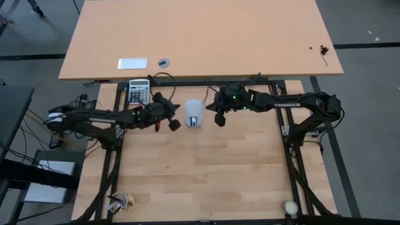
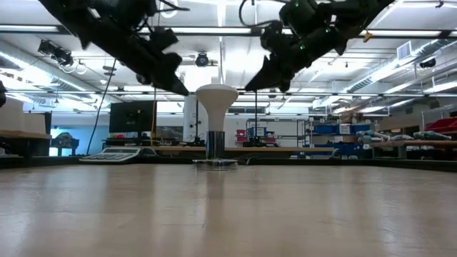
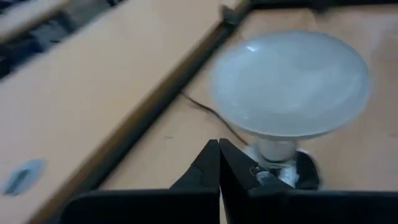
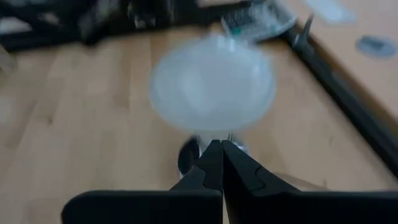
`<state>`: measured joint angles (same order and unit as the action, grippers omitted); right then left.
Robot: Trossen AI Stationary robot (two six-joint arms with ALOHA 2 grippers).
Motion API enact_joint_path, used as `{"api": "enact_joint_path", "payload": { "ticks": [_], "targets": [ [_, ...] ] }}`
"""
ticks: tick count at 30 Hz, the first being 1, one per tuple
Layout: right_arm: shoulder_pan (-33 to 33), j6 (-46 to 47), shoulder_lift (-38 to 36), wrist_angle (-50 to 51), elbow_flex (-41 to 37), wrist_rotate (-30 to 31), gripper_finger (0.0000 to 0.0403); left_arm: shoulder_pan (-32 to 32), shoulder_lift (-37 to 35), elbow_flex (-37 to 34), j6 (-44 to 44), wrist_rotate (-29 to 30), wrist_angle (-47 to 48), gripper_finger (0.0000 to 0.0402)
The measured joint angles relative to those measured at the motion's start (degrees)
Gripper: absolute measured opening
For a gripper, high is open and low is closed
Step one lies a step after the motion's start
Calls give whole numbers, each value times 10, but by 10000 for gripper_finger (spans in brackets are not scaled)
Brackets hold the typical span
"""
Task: Screw lightbulb
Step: Remove the lightbulb from the lamp
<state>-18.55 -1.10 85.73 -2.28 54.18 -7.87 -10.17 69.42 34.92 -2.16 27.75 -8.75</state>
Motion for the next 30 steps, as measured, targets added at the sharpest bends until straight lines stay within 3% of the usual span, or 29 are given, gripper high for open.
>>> {"api": "enact_joint_path", "payload": {
  "ticks": [5, 10, 24, 30],
  "targets": [
    [0, -1, -1, -14, 1, 1, 7, 0, -80, 0, -2, -2, 33, 0],
    [1, -3, 5, -31, 0, 5, 6, 0, -95, 3, -5, -87, -14, 0],
    [-16, -10, 43, -67, 1, 23, 5, -2, 88, 146, -61, -115, 70, 0],
    [-17, -10, 43, -68, 1, 25, 5, -10, 106, 160, -56, -114, 80, 0]
  ]
}}
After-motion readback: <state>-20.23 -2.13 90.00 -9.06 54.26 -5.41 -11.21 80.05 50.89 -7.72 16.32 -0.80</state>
